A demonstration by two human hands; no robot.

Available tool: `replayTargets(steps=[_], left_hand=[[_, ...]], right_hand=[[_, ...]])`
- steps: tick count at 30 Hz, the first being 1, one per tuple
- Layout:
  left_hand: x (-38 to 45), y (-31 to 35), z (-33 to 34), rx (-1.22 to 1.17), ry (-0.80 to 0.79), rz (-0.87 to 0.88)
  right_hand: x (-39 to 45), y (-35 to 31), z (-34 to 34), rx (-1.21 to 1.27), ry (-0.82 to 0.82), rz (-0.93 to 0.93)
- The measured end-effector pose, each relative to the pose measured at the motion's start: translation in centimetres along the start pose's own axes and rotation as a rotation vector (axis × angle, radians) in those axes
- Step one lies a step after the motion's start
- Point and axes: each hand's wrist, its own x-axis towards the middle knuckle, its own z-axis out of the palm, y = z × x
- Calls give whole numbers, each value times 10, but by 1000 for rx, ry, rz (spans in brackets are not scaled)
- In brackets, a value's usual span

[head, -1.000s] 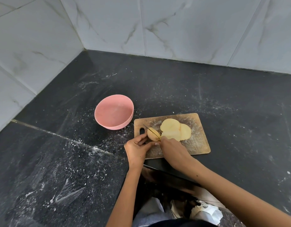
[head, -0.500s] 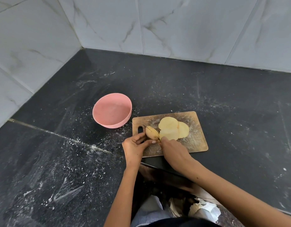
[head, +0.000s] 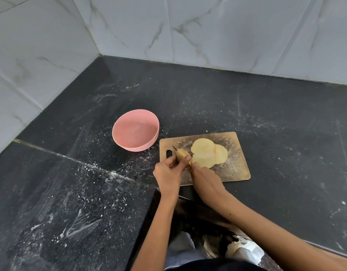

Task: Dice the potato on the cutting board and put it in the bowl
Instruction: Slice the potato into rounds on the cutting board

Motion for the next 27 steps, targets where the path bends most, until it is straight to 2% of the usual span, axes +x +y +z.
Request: replayTargets(steps=[3,10,19,27], left_hand=[[-1,-1,4,-14,32,-16],[3,3,-1,-11,-5,-35],[5,3,-1,47,-21,-37],[4,-2,-5,-21,5,-79]], right_hand=[[-10,6,8,36,9,21],[2,-5,4,27,35,27],[0,0,6,83,-9,58],[-6,3,10,76,-36,60]])
